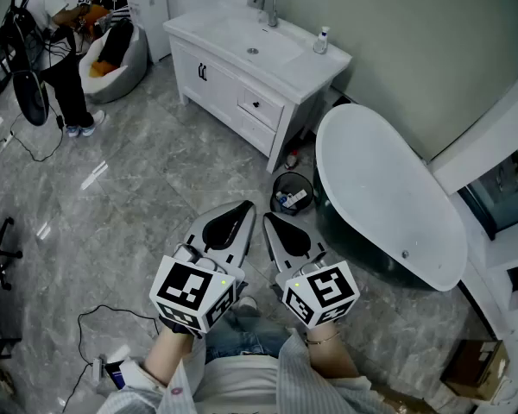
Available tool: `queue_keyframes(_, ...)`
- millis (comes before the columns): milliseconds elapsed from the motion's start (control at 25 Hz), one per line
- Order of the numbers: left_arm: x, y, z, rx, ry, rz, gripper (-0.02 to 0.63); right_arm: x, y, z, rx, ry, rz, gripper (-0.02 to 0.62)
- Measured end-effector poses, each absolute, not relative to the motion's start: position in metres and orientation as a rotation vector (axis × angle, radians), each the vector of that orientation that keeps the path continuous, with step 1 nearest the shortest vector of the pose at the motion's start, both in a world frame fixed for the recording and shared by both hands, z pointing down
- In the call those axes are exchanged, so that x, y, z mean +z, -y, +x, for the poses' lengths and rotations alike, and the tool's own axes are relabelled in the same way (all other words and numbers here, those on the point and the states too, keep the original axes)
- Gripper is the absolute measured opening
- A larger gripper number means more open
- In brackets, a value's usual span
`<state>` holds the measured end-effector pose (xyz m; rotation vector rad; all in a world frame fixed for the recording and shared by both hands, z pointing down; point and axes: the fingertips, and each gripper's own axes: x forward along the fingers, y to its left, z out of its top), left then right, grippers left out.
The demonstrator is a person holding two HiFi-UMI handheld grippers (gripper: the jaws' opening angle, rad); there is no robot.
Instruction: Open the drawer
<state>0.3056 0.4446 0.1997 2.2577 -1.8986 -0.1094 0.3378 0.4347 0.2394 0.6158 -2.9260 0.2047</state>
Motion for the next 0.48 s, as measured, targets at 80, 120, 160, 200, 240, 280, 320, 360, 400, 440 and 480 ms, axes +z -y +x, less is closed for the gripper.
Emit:
queue_keyframes(80,0.2009,-0.4438,0.3058,-0.113,1.895,2.249,0.02,0.2395,-0.4336,0.3372,0.204,2.927,0.611,0.009)
queue_keyframes(120,0.2013,-0.4432,0.306,-0.113,1.895,2.246,0.02,0.2395,-0.433,0.3371,0.205,2.928,0.609,0.009)
queue_keyframes(160,0.2014,-0.4425,0.3064,-0.112,1.897,2.243,0.02,0.2396,-0.4324,0.3373,0.205,2.929,0.606,0.009)
queue_keyframes(200,0.2015,-0.4413,0.3071,-0.111,1.9,2.241,0.02,0.2396,-0.4316,0.3379,0.205,2.931,0.602,0.009)
queue_keyframes(240,0.2015,-0.44,0.3082,-0.11,1.904,2.239,0.02,0.2397,-0.4308,0.339,0.204,2.932,0.596,0.009)
queue_keyframes(280,0.2015,-0.4386,0.3093,-0.109,1.908,2.237,0.02,0.2398,-0.4299,0.3403,0.202,2.933,0.59,0.009)
queue_keyframes(320,0.2014,-0.4374,0.3103,-0.11,1.914,2.234,0.02,0.24,-0.4291,0.3417,0.199,2.935,0.584,0.009)
queue_keyframes(360,0.2012,-0.4362,0.3111,-0.111,1.92,2.231,0.02,0.2403,-0.4283,0.3428,0.197,2.937,0.579,0.009)
queue_keyframes(400,0.2009,-0.4354,0.3116,-0.112,1.927,2.227,0.02,0.2409,-0.4276,0.3437,0.196,2.939,0.574,0.009)
queue_keyframes(440,0.2007,-0.435,0.3119,-0.112,1.936,2.223,0.02,0.2416,-0.4272,0.3444,0.195,2.941,0.569,0.009)
queue_keyframes(480,0.2007,-0.4353,0.3122,-0.113,1.945,2.217,0.02,0.2426,-0.4272,0.3451,0.195,2.943,0.561,0.009)
